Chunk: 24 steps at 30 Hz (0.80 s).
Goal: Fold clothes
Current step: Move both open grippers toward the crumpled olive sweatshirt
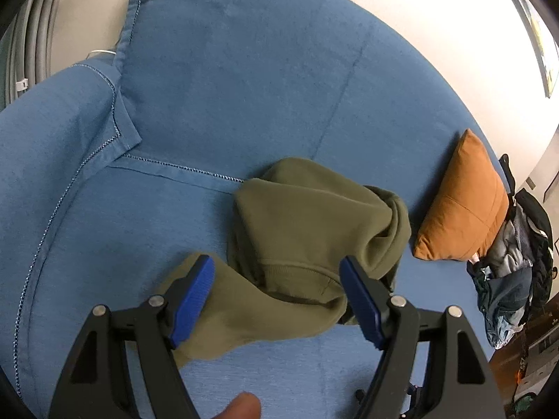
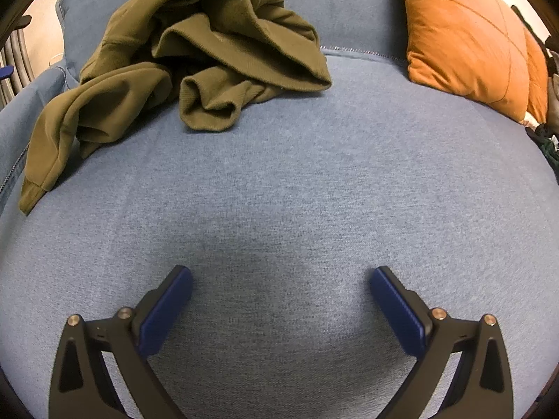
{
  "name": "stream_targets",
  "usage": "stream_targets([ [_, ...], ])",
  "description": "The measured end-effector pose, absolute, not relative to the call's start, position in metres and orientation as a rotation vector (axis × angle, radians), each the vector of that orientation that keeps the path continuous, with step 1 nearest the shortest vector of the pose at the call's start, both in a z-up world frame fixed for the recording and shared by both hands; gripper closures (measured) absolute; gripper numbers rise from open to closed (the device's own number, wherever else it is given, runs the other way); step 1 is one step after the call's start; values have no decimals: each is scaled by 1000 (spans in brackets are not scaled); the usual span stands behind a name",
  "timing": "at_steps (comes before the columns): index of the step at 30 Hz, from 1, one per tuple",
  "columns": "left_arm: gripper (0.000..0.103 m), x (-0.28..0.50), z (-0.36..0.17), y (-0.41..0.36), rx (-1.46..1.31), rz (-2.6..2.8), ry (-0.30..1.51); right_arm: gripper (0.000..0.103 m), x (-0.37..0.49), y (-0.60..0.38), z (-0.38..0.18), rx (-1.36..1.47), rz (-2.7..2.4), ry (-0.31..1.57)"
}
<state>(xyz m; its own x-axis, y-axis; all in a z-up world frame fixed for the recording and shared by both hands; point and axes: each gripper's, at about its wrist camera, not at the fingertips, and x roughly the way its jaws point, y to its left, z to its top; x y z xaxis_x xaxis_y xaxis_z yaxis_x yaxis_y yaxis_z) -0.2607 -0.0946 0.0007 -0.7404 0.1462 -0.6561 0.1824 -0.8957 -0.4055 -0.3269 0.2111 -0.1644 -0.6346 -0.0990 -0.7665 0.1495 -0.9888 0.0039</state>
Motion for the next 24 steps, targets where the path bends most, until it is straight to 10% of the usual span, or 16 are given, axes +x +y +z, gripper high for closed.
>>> stream_targets([
  [7, 12, -246, -4, -89, 1040, -2856, 623, 0, -315, 217, -128, 1217, -2780, 75],
  [18, 12, -158, 35, -20, 899, -2953, 34, 0, -227, 200, -22, 665, -2961, 224],
  [24, 12, -164, 105, -9, 619, -3081, 18, 0, -209, 193, -18, 525, -3043, 213],
])
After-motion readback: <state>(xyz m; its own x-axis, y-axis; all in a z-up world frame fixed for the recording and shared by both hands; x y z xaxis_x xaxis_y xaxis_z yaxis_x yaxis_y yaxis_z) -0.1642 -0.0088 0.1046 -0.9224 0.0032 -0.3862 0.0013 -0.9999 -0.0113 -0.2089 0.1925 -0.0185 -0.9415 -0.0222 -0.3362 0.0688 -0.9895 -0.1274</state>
